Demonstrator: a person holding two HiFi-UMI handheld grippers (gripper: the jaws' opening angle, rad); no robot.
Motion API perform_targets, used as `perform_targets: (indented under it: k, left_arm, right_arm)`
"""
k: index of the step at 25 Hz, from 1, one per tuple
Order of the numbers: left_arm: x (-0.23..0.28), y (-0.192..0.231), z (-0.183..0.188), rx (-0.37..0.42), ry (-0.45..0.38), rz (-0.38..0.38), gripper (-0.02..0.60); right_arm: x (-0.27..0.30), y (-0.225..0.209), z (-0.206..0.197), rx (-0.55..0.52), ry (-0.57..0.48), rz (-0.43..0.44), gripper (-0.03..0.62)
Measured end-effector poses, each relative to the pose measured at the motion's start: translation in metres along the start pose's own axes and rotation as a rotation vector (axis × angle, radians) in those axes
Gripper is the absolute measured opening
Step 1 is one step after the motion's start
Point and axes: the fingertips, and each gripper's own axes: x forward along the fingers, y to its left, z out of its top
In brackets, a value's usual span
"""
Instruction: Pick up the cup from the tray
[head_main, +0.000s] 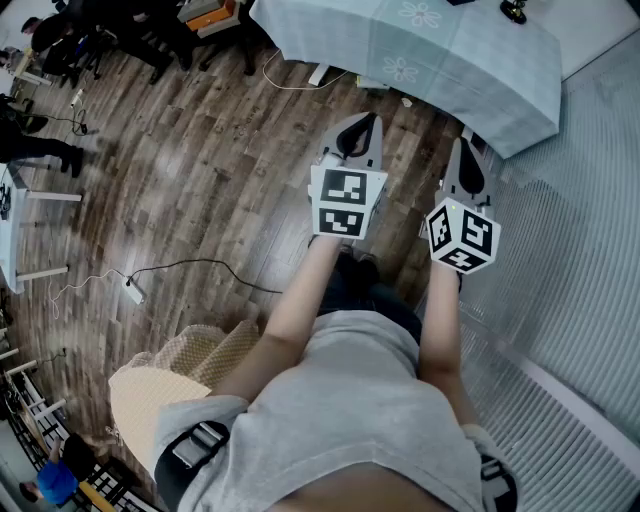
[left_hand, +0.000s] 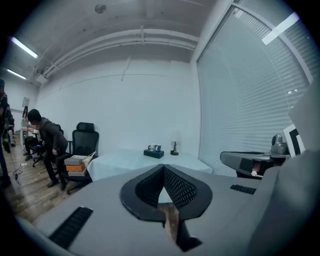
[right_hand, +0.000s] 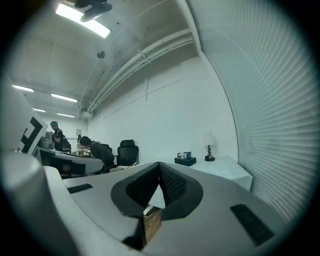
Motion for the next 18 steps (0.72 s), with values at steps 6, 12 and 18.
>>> perform_targets:
  k: [6, 12, 18]
  left_arm:
    - [0.008, -0.001, -0.001, -0.005, 0.005, -0.004, 0.003]
    - [0.012, -0.001, 0.000, 0.001, 0.004, -0.008, 0.003]
    - [0.017, -0.002, 0.000, 0.000, -0.001, -0.002, 0.003]
  right_arm:
    - [0.004, -0.002, 0.000, 0.004, -0.006, 0.000, 0.007]
    - [0.009, -0.004, 0.001, 0.004, -0.009, -0.001, 0.007]
    - [0.012, -0.009, 0.002, 0.028, -0.027, 0.015, 0.008]
